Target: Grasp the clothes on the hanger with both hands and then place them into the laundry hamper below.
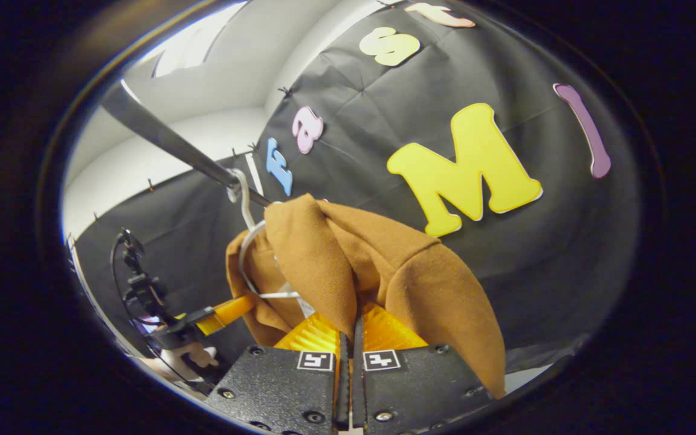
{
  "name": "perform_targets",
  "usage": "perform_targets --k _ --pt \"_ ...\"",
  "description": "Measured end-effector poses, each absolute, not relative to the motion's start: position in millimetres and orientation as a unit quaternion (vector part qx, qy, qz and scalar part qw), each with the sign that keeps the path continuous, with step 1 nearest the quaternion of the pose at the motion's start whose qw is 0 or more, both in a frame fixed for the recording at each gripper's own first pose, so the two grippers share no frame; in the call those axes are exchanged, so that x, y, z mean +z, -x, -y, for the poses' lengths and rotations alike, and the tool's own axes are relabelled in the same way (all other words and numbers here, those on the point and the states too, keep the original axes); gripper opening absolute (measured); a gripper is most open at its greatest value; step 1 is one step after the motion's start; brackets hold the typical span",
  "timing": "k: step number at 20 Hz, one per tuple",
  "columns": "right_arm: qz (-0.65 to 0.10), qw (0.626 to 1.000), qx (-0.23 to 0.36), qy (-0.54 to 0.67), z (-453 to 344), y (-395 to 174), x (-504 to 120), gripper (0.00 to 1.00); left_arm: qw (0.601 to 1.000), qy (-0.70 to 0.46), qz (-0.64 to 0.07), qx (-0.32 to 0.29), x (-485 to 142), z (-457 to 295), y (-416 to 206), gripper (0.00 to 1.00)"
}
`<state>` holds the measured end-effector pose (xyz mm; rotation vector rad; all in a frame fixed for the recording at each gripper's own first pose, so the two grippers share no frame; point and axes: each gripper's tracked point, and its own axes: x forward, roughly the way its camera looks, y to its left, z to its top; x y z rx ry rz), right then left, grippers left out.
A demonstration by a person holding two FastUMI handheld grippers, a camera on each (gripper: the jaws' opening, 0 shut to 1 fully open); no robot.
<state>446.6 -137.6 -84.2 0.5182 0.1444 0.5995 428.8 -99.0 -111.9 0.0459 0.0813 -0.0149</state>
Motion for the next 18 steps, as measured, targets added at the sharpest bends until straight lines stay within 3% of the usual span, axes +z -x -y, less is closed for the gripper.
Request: perform_targets --k 5,9,14,15,16,17,18 --pt "-0.037 0.883 0.328 -0.335 148.8 -440.5 -50.9 0.05 1.0 -0.017 -0.023 -0.012 -91.1 92.1 -429.0 0.0" --pt "0.001 0.874 0.309 -0.374 171.1 -450.7 -27.5 0.05 1.0 0.011 -0.009 -0.005 -69.2 76.8 -436.1 0.0" --pt "0.062 0.906 0.236 -0.347 199.2 -462.9 -12.5 0.05 1.0 0.018 -0.004 0.017 -57.9 50.7 -441.6 0.05" --pt "0.065 0.912 0.223 -0.338 200.1 -463.8 -13.7 0.05 1.0 0.015 -0.004 0.021 -57.2 48.7 -442.7 0.0" --pt "0.07 0.916 0.211 -0.335 203.9 -465.2 -12.8 0.05 1.0 0.012 -0.007 0.022 -58.2 48.7 -443.8 0.05" --pt "0.075 0.916 0.205 -0.338 204.7 -465.1 -9.5 0.05 1.0 0.008 -0.006 0.021 -57.7 49.3 -445.2 0.0" --pt "0.084 0.915 0.198 -0.342 208.8 -466.1 -5.1 0.05 1.0 0.003 -0.005 0.02 -55.0 49.9 -446.5 0.05"
